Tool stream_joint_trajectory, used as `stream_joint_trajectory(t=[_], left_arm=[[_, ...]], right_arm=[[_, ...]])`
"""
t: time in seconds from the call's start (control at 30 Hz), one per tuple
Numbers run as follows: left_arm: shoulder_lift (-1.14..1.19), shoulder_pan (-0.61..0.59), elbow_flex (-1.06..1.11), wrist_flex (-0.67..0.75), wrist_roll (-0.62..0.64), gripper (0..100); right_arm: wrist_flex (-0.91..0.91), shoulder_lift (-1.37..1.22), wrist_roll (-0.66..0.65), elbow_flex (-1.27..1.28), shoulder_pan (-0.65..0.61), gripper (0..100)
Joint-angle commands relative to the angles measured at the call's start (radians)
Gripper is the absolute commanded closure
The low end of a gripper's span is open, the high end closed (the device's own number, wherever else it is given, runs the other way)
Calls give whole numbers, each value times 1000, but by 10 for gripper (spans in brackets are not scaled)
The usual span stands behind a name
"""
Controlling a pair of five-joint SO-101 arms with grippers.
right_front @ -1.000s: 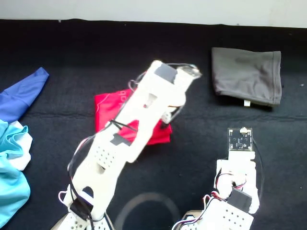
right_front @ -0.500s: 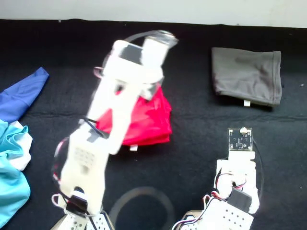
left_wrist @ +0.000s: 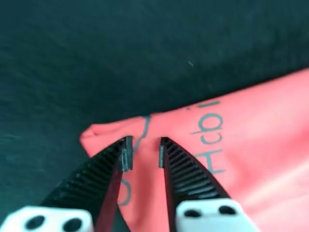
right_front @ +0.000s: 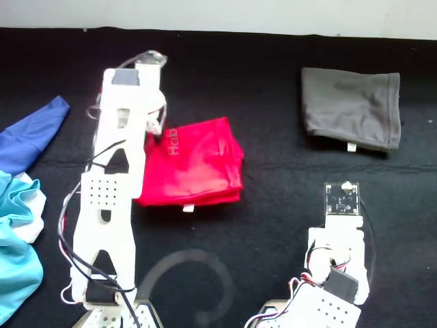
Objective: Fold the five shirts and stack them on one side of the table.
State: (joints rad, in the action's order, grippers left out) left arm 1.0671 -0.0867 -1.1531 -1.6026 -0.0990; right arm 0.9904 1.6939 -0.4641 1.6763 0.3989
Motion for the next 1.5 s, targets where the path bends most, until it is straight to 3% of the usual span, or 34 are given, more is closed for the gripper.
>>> stream_joint_trajectory(t=[0.0,0.17,0.37,0.5,0.67,0.77,0.9,1.0,1.23,1.47], left_arm=[[-13,-38,-127,-35,2,892],[-39,-68,-272,-173,3,892],[-170,-116,-193,-176,3,892],[-432,-133,113,-180,5,892],[-898,-137,723,-155,-3,892],[-1133,-140,1125,6,-12,892],[-1425,-159,1646,327,-81,892],[-1592,-205,1903,509,-83,892],[-1601,-306,2071,591,-84,891],[-1524,-309,2204,738,-81,892]], right_arm=[[-18,8,12,131,4,993],[-19,8,12,131,4,993],[-35,2,12,131,5,993],[-35,1,14,131,7,993],[-33,1,14,131,7,993],[-33,7,14,131,5,993],[-33,8,14,131,7,993],[-33,10,14,131,5,993],[-35,10,8,127,-39,989],[-30,10,8,127,-30,989]])
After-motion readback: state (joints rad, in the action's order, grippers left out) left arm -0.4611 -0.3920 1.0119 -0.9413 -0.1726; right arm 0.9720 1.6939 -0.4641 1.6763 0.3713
